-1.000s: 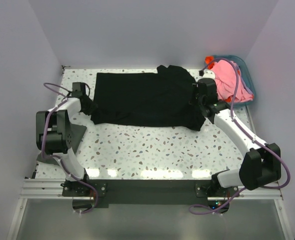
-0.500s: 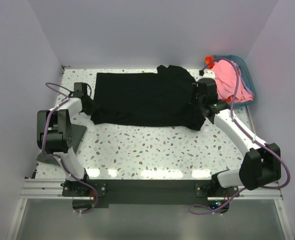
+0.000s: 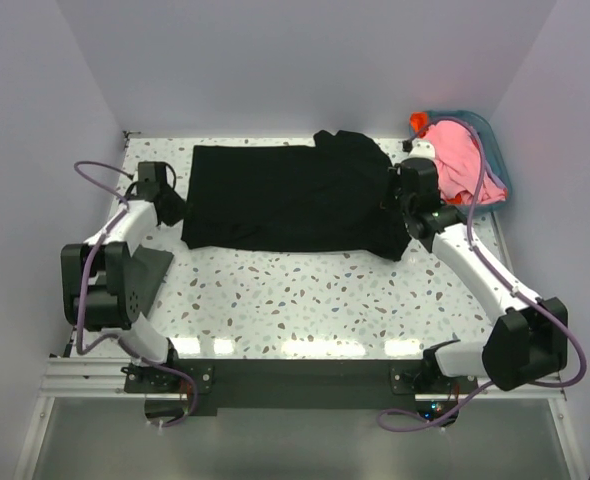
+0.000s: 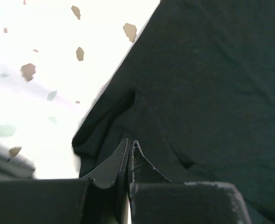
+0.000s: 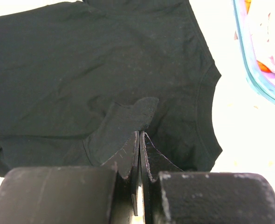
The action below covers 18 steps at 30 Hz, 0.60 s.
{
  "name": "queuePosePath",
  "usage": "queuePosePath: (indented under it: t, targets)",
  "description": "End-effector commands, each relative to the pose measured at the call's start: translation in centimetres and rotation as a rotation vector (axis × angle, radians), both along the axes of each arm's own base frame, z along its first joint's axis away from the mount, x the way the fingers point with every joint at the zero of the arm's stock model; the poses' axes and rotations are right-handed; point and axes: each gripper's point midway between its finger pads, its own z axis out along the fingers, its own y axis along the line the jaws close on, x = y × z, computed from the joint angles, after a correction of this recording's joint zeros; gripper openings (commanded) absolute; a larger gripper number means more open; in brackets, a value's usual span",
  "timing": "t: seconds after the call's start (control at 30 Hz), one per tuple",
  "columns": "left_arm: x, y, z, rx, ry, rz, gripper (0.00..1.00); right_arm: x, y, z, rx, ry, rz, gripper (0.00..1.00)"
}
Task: Fold and stack the t-shirts
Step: Flatten the tshirt out
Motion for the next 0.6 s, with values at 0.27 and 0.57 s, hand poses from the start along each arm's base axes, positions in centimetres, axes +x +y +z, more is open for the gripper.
queuePosePath:
  t: [0.27, 0.57]
  targets:
    - [-1.7, 0.5, 0.5, 0.032, -0.029, 0.0, 0.18, -1.8, -0.6, 2.2, 0.046, -0.067, -0.013, 0.0]
    - [-1.1, -0.5, -2.2, 0.036, 0.025, -0.067, 0.45, -2.4, -0.7, 2.6, 0.058, -0.073, -0.011, 0.0]
